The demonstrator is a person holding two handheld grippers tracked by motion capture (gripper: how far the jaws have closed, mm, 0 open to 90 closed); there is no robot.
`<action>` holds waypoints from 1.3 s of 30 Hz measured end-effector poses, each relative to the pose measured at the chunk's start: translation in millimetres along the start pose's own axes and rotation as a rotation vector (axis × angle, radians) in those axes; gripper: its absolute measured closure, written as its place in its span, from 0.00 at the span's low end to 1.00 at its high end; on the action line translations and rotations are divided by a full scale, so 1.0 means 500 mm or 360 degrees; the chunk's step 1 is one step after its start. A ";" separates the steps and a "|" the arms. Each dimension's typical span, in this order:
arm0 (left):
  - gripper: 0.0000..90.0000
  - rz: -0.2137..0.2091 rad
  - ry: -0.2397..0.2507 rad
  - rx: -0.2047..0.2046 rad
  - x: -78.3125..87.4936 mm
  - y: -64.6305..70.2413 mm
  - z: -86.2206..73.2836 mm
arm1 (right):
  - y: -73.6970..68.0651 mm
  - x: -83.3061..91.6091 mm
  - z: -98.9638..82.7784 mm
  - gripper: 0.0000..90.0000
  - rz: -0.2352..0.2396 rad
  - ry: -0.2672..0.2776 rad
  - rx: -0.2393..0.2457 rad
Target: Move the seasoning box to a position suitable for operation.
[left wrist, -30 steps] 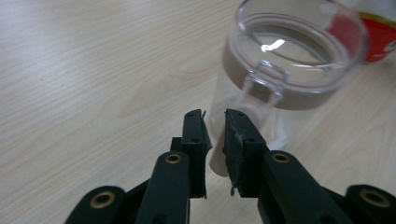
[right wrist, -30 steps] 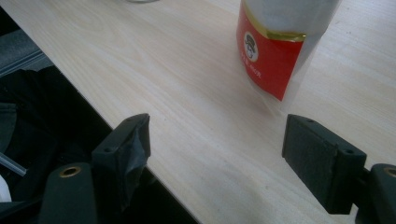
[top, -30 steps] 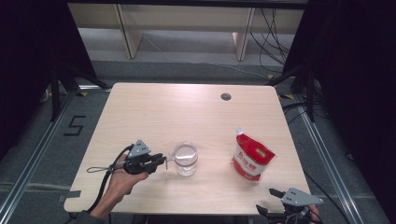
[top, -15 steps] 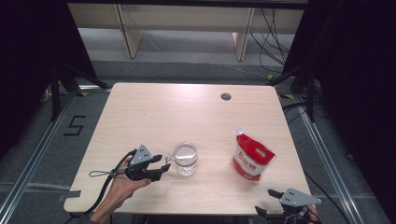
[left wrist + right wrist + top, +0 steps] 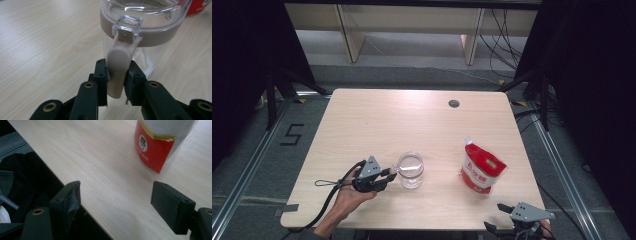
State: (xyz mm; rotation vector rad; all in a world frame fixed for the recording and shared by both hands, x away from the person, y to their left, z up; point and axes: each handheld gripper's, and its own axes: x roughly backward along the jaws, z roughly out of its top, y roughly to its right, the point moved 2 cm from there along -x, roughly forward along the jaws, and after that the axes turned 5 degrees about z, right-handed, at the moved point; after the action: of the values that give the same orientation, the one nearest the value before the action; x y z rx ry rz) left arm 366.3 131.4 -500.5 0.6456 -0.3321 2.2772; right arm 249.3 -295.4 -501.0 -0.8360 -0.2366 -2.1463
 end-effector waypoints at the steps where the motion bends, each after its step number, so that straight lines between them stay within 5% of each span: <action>1: 0.82 -0.0007 -0.0008 -0.0031 0.001 -0.002 0.000 | 0.001 0.000 0.000 0.28 0.0004 0.0001 0.0012; 4: 0.82 -0.0007 0.0006 -0.0020 0.002 0.002 -0.002 | 0.000 0.001 0.000 0.28 0.0005 -0.0001 -0.0008; 6: 0.82 -0.0032 0.0038 -0.0014 0.001 0.006 -0.002 | 0.004 0.001 0.001 0.28 0.0002 0.0011 0.0046; 10: 0.82 -0.0072 0.0020 -0.0052 0.006 0.013 -0.004 | -0.001 0.001 0.001 0.28 0.0007 0.0008 0.0007; 24: 0.82 -0.0233 0.0074 -0.0114 0.004 0.050 -0.008 | -0.001 0.000 0.006 0.28 0.0028 0.0033 0.0054; 25: 0.82 -0.0230 0.0065 -0.0123 0.005 0.051 -0.008 | -0.006 0.000 0.005 0.28 0.0034 0.0027 0.0012; 28: 0.82 -0.0248 0.0068 -0.0131 0.005 0.055 -0.007 | -0.002 -0.002 0.007 0.28 0.0042 0.0041 0.0065; 39: 0.82 -0.0272 0.0098 -0.0129 -0.001 0.062 -0.007 | -0.007 -0.004 0.008 0.28 0.0054 0.0024 0.0054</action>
State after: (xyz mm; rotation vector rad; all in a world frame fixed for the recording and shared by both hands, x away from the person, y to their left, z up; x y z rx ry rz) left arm 343.1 110.8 -505.1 0.5403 -0.3252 2.1049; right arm 249.9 -290.2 -498.8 -0.7989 -0.2488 -2.1104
